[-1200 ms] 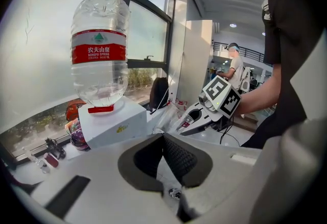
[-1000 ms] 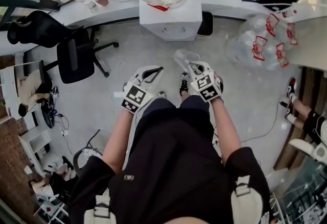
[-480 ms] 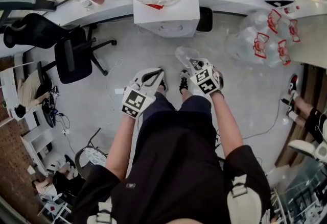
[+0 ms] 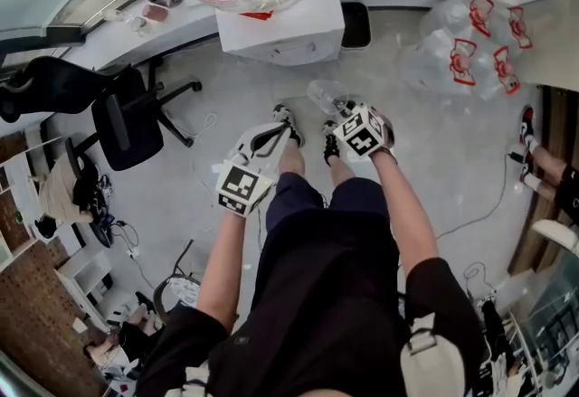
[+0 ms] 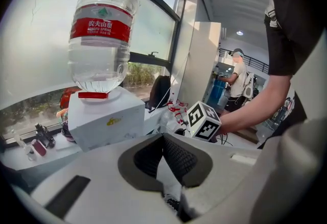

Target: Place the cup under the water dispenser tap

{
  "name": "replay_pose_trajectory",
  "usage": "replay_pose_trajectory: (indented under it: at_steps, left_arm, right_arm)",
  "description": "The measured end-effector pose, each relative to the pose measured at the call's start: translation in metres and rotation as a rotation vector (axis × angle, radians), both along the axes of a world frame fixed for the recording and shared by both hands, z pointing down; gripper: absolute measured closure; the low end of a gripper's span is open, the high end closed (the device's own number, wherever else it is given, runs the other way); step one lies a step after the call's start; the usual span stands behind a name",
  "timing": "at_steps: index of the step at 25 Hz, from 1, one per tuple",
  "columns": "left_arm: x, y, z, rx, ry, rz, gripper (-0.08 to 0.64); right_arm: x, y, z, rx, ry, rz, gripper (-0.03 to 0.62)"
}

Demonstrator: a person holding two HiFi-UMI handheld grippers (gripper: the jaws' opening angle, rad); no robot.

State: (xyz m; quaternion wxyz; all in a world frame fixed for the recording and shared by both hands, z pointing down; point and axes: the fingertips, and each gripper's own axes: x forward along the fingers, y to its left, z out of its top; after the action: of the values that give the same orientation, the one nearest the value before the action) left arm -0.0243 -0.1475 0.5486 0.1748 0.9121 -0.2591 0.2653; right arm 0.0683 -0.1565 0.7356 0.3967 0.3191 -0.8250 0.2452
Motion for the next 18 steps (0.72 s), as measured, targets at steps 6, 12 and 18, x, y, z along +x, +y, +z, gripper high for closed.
replay_pose_trajectory:
  at_steps: [6, 12, 18]
  left_arm:
    - [-0.001, -0.012, 0.012, -0.010, 0.015, -0.007, 0.560]
    - [-0.008, -0.016, 0.034, -0.048, -0.014, 0.008, 0.560]
    - [-0.016, -0.023, 0.054, -0.080, -0.035, 0.015, 0.560]
  right_arm:
    - [-0.001, -0.007, 0.044, -0.042, 0.022, 0.019, 0.595]
    - [-0.002, -0.023, 0.096, -0.083, 0.027, 0.052, 0.595]
    - [0.003, -0.045, 0.153, -0.106, 0.052, 0.093, 0.595]
